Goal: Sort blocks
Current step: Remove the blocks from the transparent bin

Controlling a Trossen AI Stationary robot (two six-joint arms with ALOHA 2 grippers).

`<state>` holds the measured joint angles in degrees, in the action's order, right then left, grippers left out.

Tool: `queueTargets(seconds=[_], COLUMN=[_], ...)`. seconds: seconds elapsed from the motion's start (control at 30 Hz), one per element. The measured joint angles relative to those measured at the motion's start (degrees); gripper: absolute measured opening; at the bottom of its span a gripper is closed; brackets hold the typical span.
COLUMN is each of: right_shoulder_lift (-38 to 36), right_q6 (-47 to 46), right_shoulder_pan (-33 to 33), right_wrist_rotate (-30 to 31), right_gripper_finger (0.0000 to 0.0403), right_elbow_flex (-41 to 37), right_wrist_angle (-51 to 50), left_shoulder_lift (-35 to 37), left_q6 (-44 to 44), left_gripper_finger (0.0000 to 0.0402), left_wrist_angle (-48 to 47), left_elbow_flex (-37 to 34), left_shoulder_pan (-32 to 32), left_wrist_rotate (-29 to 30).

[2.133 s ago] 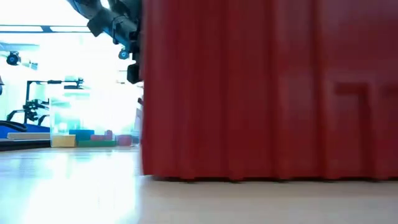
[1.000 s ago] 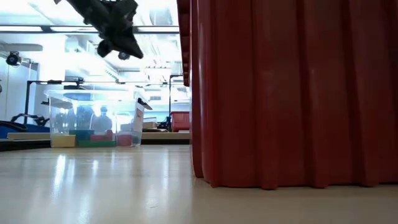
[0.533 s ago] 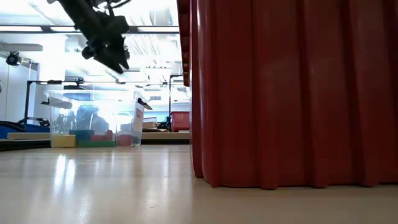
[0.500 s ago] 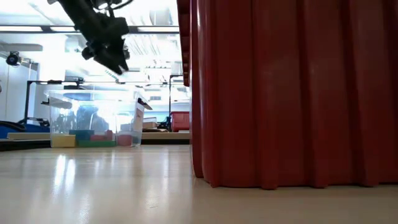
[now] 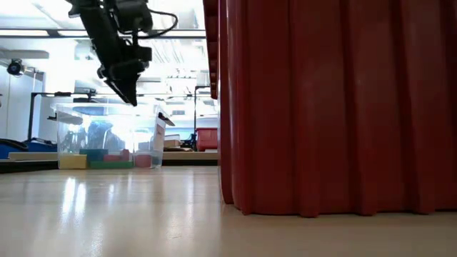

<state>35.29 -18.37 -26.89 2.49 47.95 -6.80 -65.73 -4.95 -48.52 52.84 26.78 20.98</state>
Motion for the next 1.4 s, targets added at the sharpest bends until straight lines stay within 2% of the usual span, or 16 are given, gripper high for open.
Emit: queueTargets(seconds=[0.13,0.33,0.6,0.83,1.03,1.17,1.4], right_shoulder_lift=[2.61,5.34,5.80,5.81,5.81,6.10,6.90], right_q6=[1.98,2.95,3.06,3.41,3.59,4.25,5.62], right_shoulder_pan=[0.00,0.00,0.00,-0.02,-0.03,-0.03,-0.05], right_wrist_rotate=[-0.42,-1.06,-1.04,-1.01,-0.91,-0.83,0.71], right_gripper_finger=[0.0009,0.0046,0.0090,0.0108,0.0114,0.0112,0.0107], right_elbow_flex=[2.28,4.31,4.38,4.38,4.38,4.40,4.40], right_wrist_angle=[-0.25,-1.59,-1.65,-1.68,-1.89,-1.90,-1.76], left_shoulder_lift=[-2.03,-4.98,-10.94,-16.06,-14.86,-11.41,-6.69], left_q6=[1.44,3.65,3.68,2.36,-2.30,-5.29,-12.19], left_gripper_finger=[0.0223,0.0221,0.0197,0.0126,0.0064,0.0058,0.0065], left_wrist_angle=[0.52,0.47,0.95,5.15,6.55,7.96,15.76], left_elbow_flex=[0.00,-0.02,-0.02,0.16,0.02,-0.09,-0.09], left_shoulder_pan=[0.73,0.75,0.99,0.74,-0.94,-2.42,-7.43], left_wrist_rotate=[0.60,-0.91,-1.49,-14.37,-16.21,-19.67,-28.31])
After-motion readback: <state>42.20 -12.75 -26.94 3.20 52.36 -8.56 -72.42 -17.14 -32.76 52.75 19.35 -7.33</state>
